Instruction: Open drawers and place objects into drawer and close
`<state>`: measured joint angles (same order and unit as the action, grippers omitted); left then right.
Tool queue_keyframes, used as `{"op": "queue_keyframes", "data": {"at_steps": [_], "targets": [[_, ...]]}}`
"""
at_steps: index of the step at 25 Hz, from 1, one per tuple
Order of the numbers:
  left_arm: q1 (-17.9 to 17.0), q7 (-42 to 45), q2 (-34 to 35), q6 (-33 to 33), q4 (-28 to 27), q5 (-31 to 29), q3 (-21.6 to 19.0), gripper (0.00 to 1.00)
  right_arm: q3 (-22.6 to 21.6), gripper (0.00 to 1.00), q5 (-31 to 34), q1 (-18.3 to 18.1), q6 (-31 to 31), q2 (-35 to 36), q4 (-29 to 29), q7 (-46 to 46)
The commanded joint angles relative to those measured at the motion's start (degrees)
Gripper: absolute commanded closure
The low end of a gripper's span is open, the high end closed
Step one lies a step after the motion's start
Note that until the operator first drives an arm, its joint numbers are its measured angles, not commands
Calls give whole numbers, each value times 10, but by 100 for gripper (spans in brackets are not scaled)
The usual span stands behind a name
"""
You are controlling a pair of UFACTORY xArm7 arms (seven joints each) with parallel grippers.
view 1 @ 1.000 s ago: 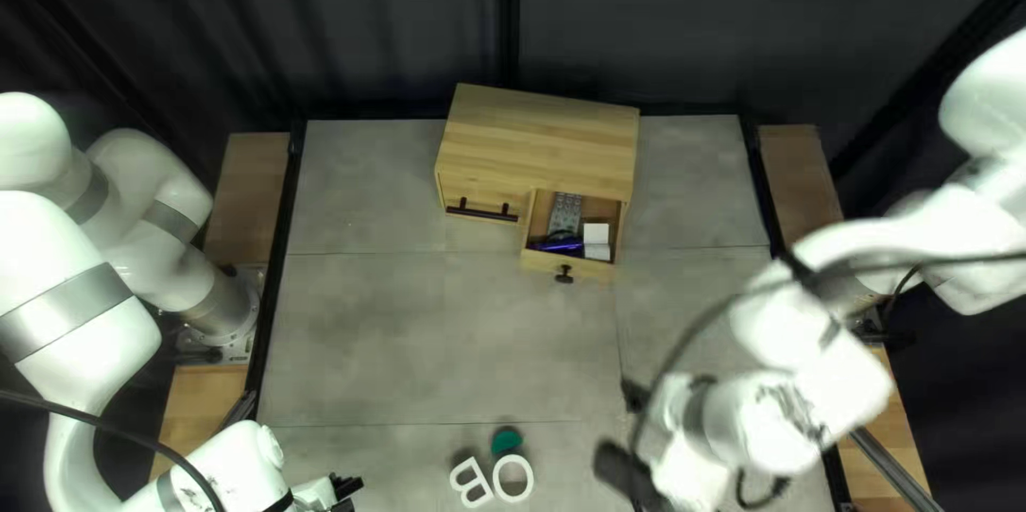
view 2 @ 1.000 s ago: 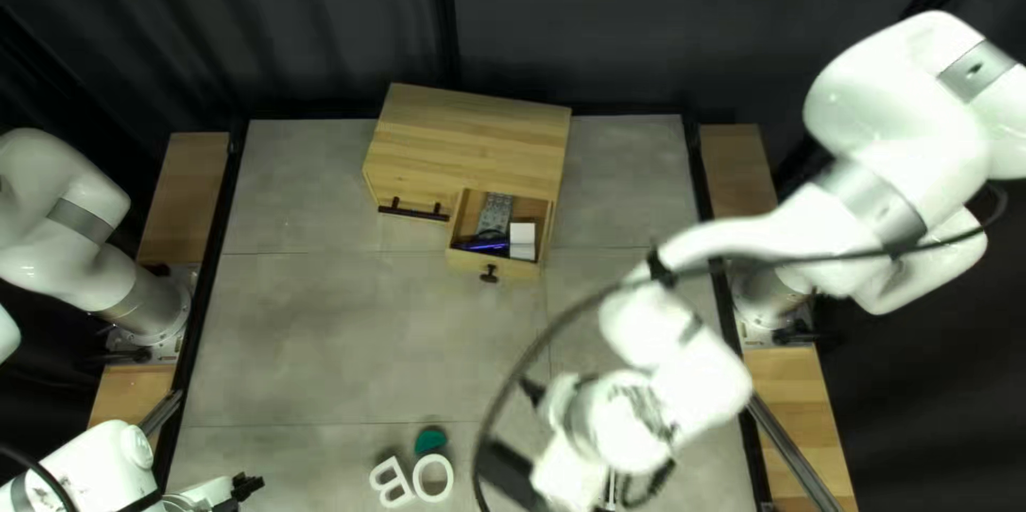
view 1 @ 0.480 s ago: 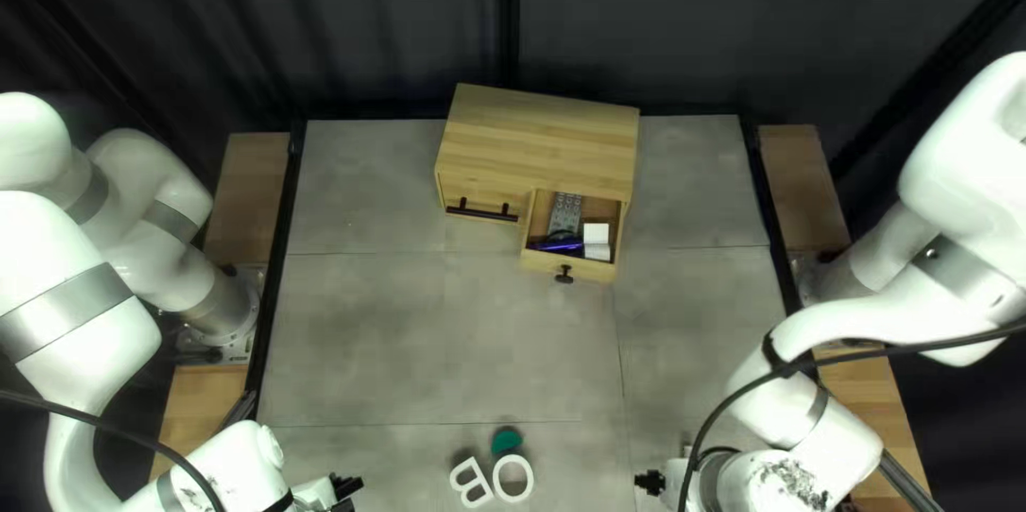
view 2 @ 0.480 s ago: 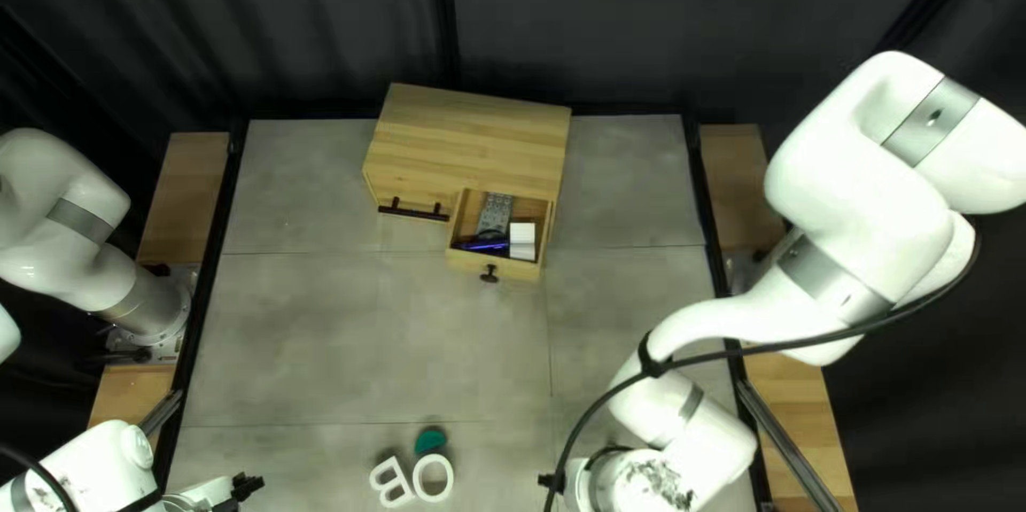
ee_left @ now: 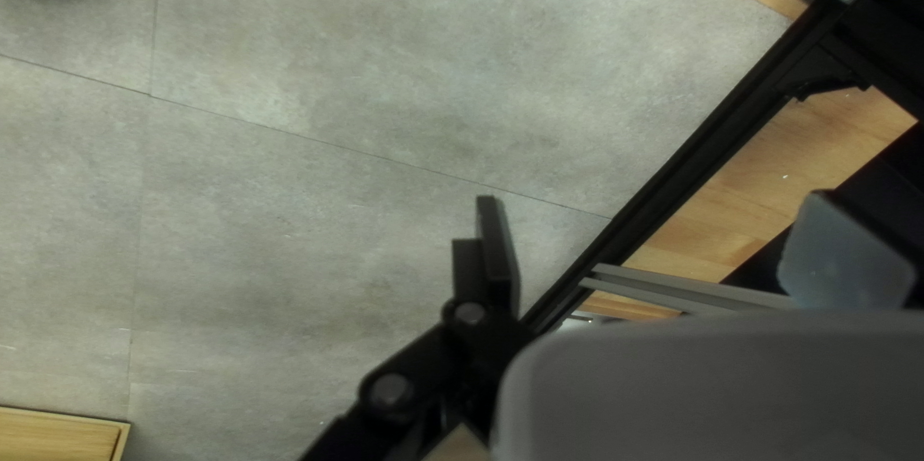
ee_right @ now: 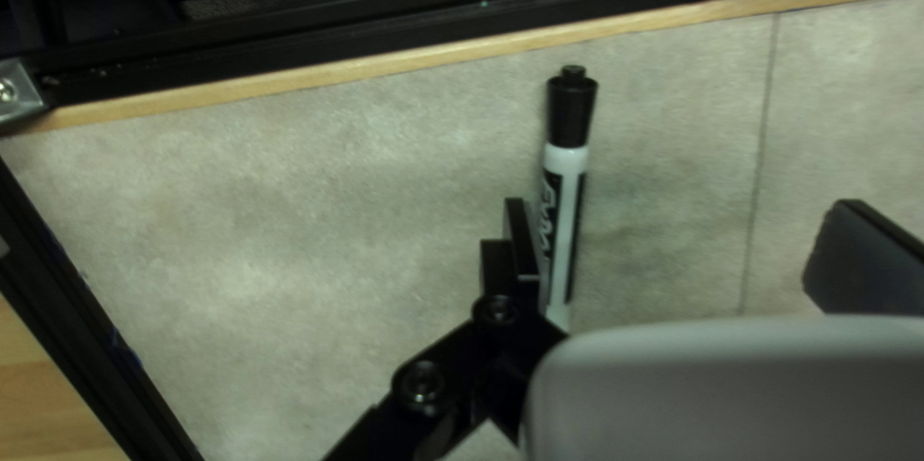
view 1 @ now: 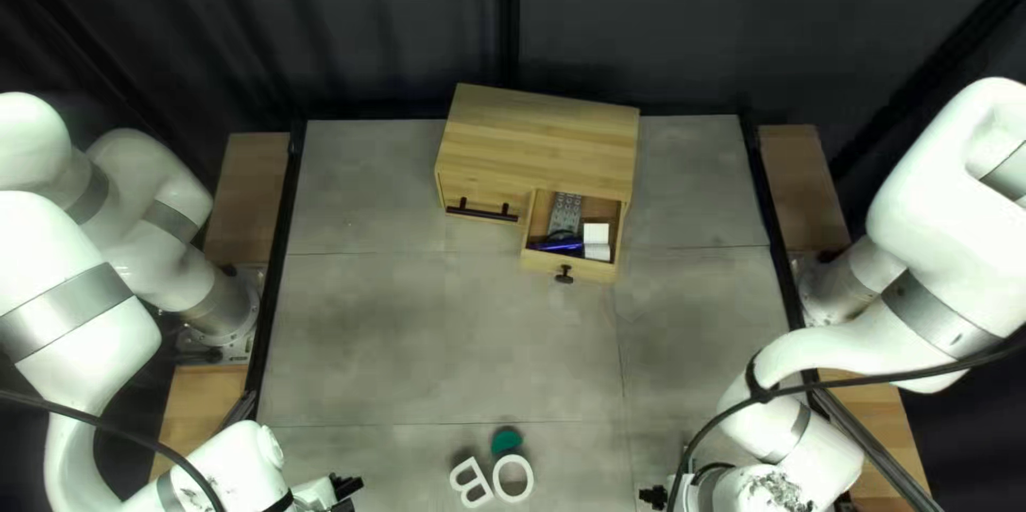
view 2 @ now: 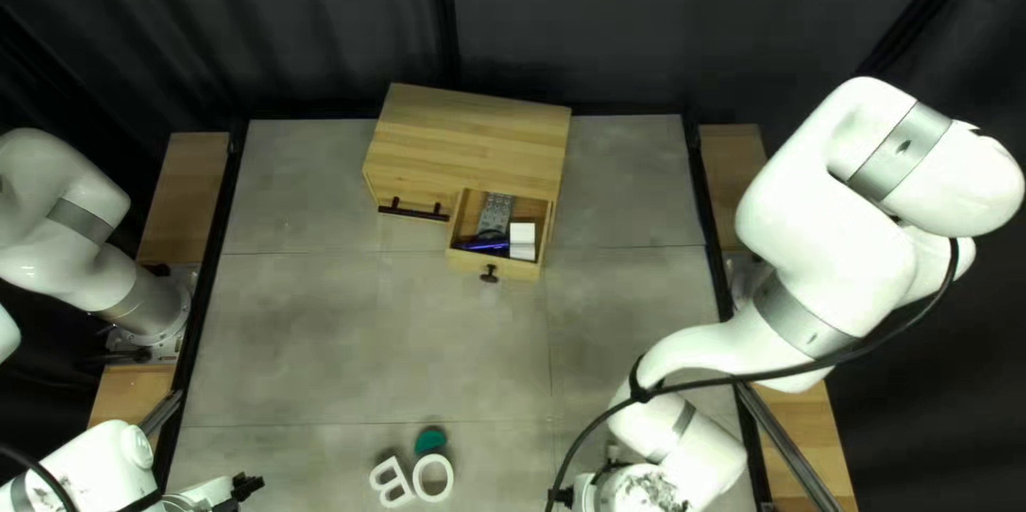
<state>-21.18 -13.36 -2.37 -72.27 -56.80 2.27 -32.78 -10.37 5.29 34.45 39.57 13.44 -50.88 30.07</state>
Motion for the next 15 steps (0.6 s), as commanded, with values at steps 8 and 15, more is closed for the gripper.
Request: {"op": "queue_keyframes", "data": {"at_steps": [8, 15], "targets": [[0, 0, 0, 0, 0, 0, 0, 0, 3, 0, -9, -7, -39, 14, 30, -3], [0, 0, 0, 0, 0, 0, 0, 0, 4, 25, -14, -10, -37, 21, 22, -1]]}}
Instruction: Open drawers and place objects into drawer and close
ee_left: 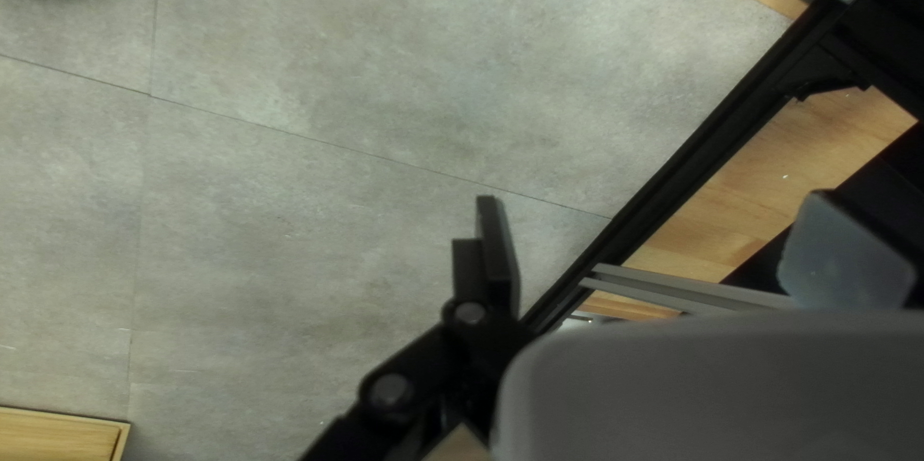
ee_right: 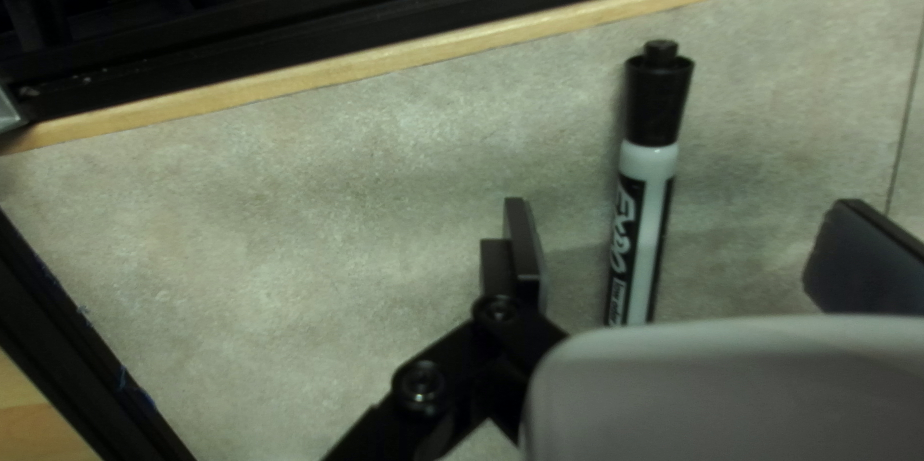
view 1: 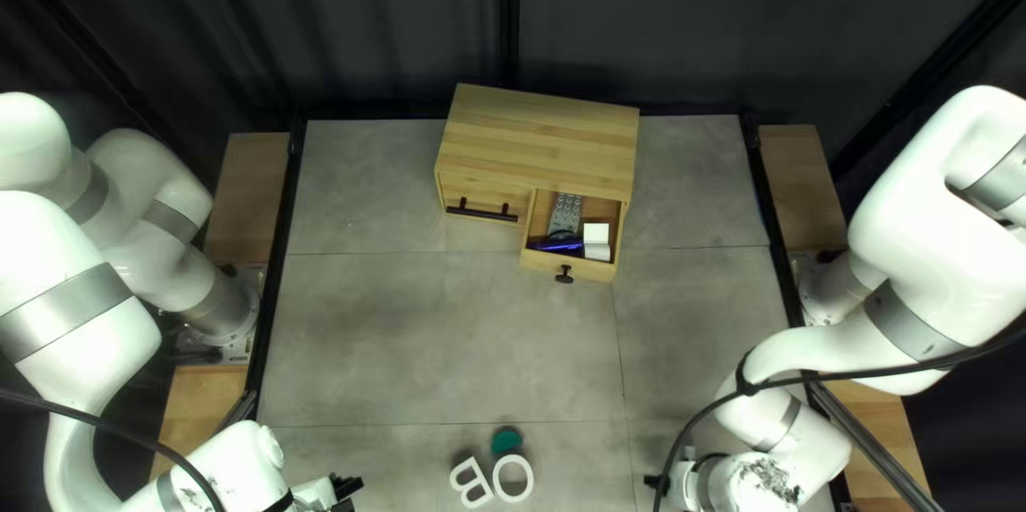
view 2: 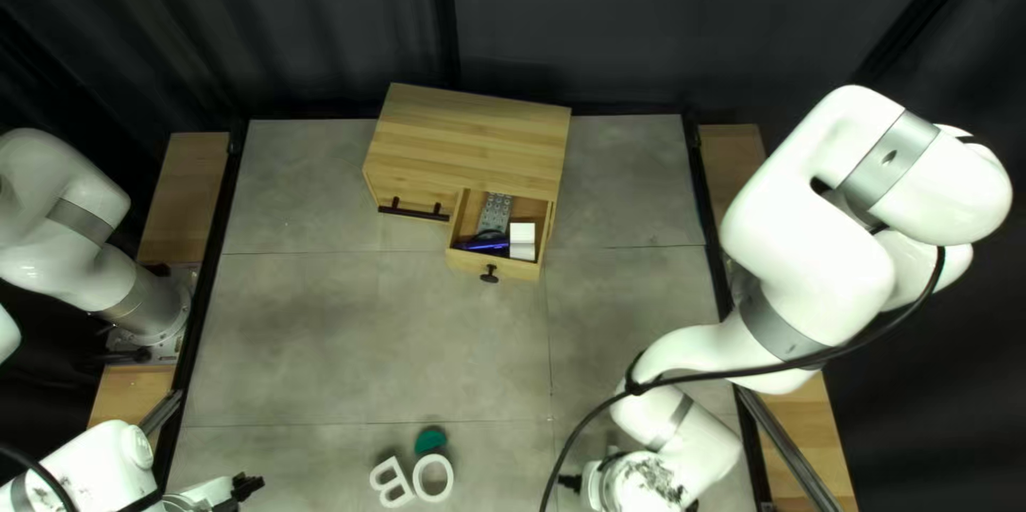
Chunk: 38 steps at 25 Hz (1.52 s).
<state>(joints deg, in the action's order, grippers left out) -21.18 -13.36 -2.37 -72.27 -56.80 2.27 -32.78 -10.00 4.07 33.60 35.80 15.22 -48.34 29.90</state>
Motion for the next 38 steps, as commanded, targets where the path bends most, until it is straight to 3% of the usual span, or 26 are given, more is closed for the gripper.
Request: {"op": "queue_keyframes", "data": {"at_steps": [1, 5, 6, 8, 9, 10, 11, 19, 24, 31, 35, 38], "targets": [[0, 0, 0, 0, 0, 0, 0, 0, 0, 26, -2, -1, 0, 3, -3, 1], [0, 0, 0, 0, 0, 0, 0, 0, 0, 25, -3, -1, -6, 6, 1, 0], [0, 0, 0, 0, 0, 0, 0, 0, 0, 30, -3, -1, -6, 6, 1, 0], [0, 0, 0, 0, 0, 0, 0, 0, 0, 59, -4, -2, -8, 7, 2, 0], [0, 0, 0, 0, 0, 0, 0, 0, 0, 59, -4, -2, -10, 7, 3, 0], [0, 0, 0, 0, 0, 0, 0, 0, 1, 91, -4, -2, -11, 9, 3, 1], [0, 0, 0, 0, 0, 0, 0, 0, 1, 97, -4, -3, -12, 10, 2, 2], [0, 0, 0, 0, 0, 0, 0, 0, 2, 98, -4, -6, -10, 3, 6, 5], [0, 0, 0, 0, 0, 0, 0, 0, 15, 100, -33, -30, 39, -60, 20, 18], [0, 0, 0, 0, 0, 0, 0, 0, 89, 100, -31, -109, 124, -229, 68, -62], [0, 0, 0, 0, 0, 0, 0, 0, 119, 100, -3, -167, 114, -305, 102, -136], [0, 0, 0, 0, 0, 0, 0, 0, 125, 100, 21, -200, 119, -318, 84, -197]]}}
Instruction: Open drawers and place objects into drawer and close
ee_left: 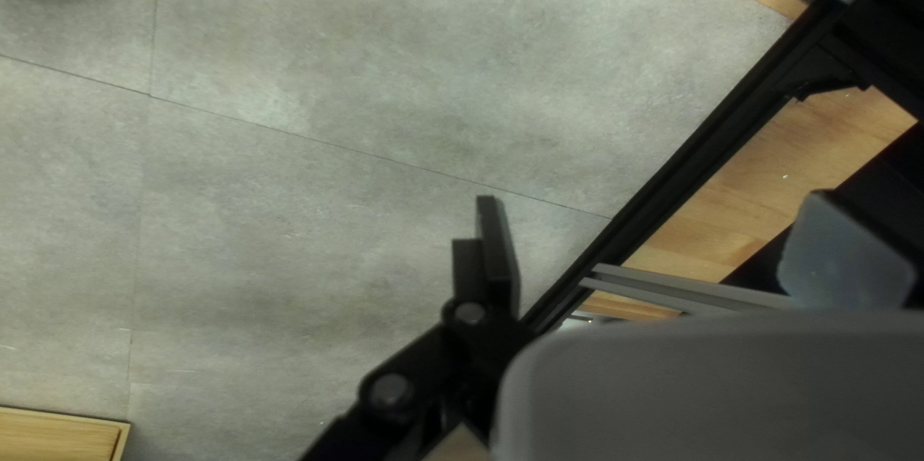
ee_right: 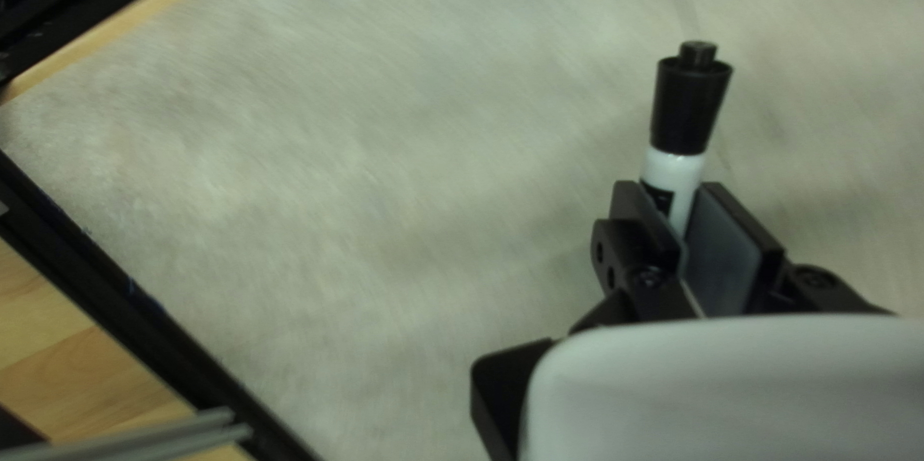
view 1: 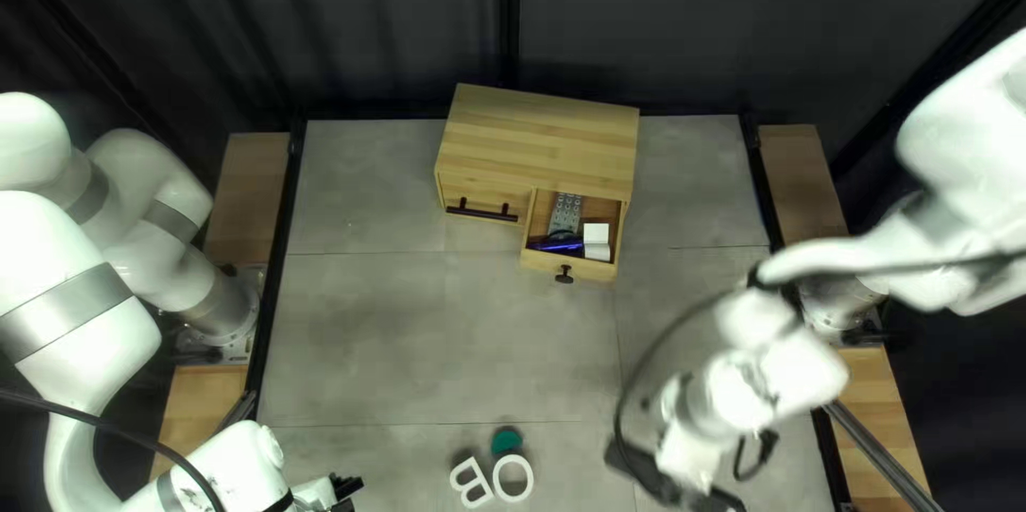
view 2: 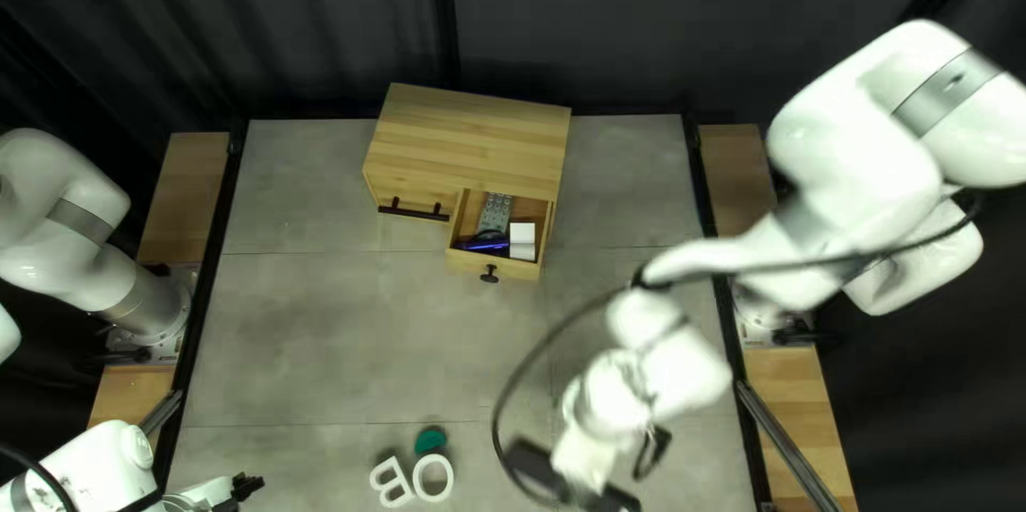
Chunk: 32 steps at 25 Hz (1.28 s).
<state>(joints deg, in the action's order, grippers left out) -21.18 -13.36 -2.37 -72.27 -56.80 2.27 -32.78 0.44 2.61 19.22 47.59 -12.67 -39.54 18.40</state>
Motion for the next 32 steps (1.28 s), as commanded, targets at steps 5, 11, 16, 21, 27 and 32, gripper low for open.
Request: {"op": "queue_keyframes", "data": {"at_steps": [5, 11, 16, 21, 27, 32], "targets": [[0, 0, 0, 0, 0, 0, 0, 0, 30, 100, 63, -86, 13, -14, -65, -114], [0, 0, 0, 0, 0, 0, 0, 0, 52, 100, 52, -85, 14, 27, -139, -15], [0, 0, 0, 0, 0, 0, 0, 0, 58, 100, 45, -84, 32, 73, -192, 74], [0, 0, 0, 0, 0, 0, 0, 0, 65, 100, 67, -88, 19, 70, -173, 147], [0, 0, 0, 0, 0, 0, 0, 0, 85, 100, 68, -99, -47, 75, -137, 231], [0, 0, 0, 0, 0, 0, 0, 0, 97, 100, 52, -107, -83, 93, -127, 281]]}}
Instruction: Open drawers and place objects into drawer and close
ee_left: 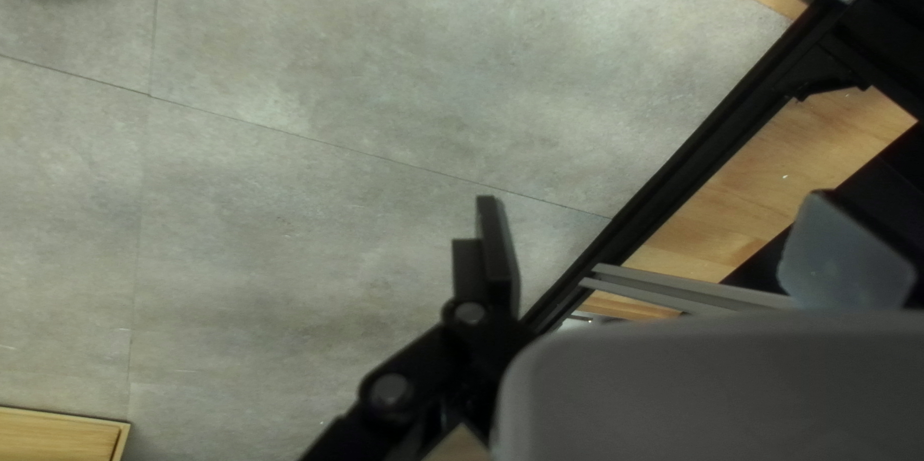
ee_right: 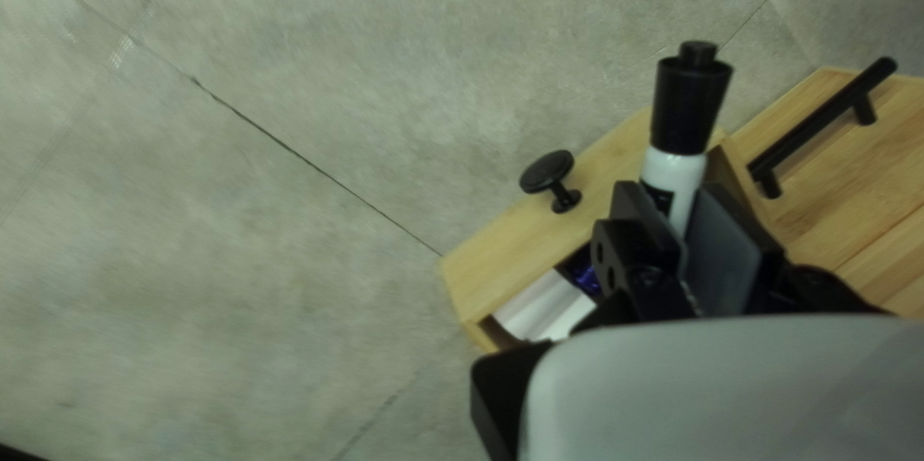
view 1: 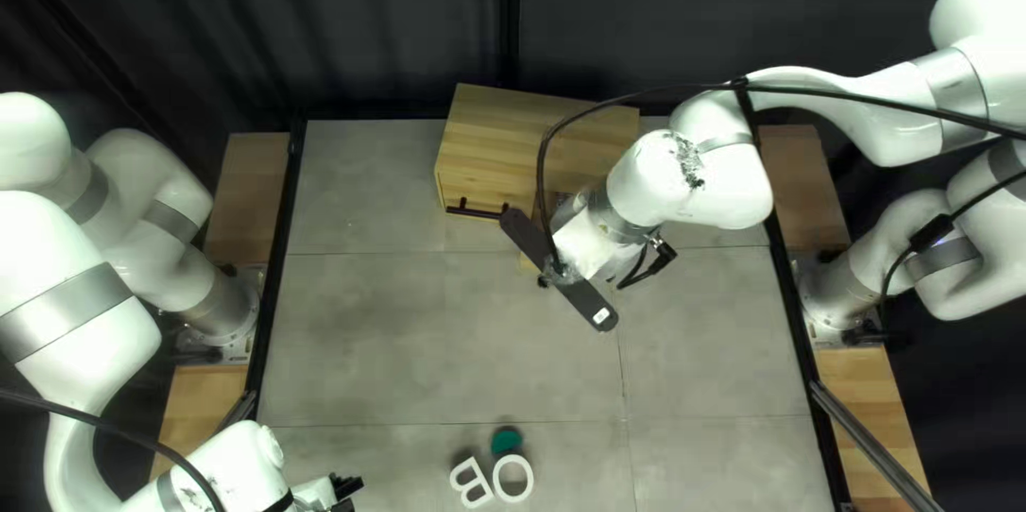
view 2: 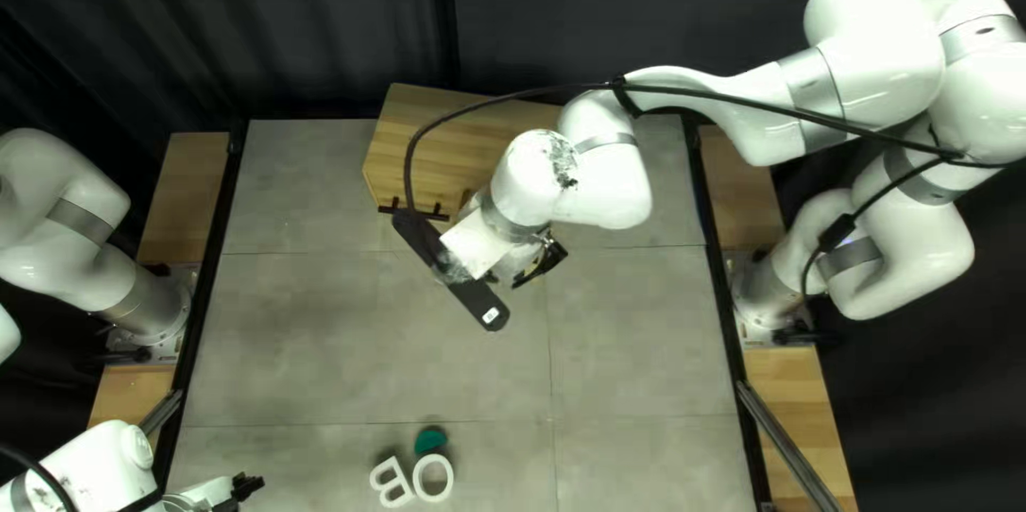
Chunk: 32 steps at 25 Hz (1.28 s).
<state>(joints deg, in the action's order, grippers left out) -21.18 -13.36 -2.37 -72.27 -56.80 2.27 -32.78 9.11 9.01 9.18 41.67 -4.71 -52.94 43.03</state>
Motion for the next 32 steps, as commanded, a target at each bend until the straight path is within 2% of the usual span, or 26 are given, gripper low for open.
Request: {"op": "queue_keyframes", "data": {"at_steps": [1, 13, 21, 25, 26, 27, 28, 29, 32], "targets": [[0, 0, 0, 0, 0, 0, 0, 0, 14, 100, -17, -9, -28, 16, 8, 43], [0, 0, 0, 0, 0, 0, 0, 0, 35, 100, -58, -28, -65, 47, 6, 93], [0, 0, 0, 0, 0, 0, 0, 0, 41, 100, -47, -35, -70, 29, 34, 84], [0, 0, 0, 0, 0, 0, 0, 0, 45, 97, -39, -39, -67, 25, 40, 81], [0, 0, 0, 0, 0, 0, 0, 0, 46, 87, -38, -40, -67, 25, 41, 80], [0, 0, 0, 0, 0, 0, 0, 0, 47, 71, -37, -41, -67, 25, 42, 81], [0, 0, 0, 0, 0, 0, 0, 0, 49, 7, -36, -43, -67, 25, 43, 81], [0, 0, 0, 0, 0, 0, 0, 0, 50, 0, -35, -45, -65, 25, 43, 81], [0, 0, 0, 0, 0, 0, 0, 0, 50, 0, -29, -45, -55, 24, 37, 73]]}}
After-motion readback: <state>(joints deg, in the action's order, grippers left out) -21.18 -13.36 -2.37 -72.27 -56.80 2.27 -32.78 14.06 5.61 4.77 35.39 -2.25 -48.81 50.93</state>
